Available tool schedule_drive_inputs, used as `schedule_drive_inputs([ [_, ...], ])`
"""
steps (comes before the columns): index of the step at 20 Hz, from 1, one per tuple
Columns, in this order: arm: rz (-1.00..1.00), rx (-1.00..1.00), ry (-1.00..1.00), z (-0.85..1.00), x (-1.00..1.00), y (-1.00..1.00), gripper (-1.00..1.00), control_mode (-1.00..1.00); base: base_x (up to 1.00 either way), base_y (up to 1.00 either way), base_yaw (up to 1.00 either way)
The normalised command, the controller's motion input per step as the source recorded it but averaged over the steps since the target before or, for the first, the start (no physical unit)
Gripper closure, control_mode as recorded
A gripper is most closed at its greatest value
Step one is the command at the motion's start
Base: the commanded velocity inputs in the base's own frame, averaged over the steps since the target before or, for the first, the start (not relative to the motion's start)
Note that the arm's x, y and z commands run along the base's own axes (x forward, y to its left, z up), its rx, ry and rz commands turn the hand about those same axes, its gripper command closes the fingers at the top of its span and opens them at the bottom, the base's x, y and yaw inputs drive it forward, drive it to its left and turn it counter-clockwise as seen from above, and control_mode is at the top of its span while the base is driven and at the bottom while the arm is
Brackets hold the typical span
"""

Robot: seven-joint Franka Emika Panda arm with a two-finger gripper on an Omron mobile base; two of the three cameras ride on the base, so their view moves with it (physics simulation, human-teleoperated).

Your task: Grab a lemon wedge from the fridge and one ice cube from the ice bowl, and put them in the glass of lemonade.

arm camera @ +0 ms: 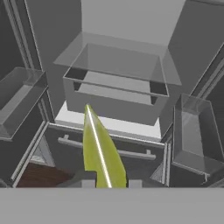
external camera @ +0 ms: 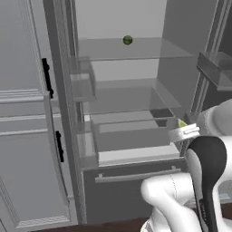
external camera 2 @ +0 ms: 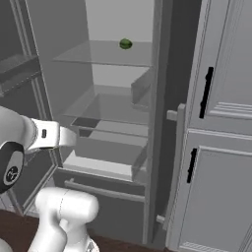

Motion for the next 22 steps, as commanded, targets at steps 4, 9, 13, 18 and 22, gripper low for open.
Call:
schedule_drive_inputs([
  [4,0.0,0.0,0.0,0.0,0.0,0.0,1.0,1.0,-1.0,0.18,0.03],
  [9,0.0,0.0,0.0,0.0,0.0,0.0,1.0,1.0,-0.98,0.01,-0.29],
  [13,0.0,0.0,0.0,0.0,0.0,0.0,1.0,1.0,-0.51,-0.03,-0.54],
  [18,0.0,0.0,0.0,0.0,0.0,0.0,1.0,1.0,0.06,-0.62,-0.54],
  [22,0.0,0.0,0.0,0.0,0.0,0.0,1.0,1.0,0.55,-0.78,-0.59],
])
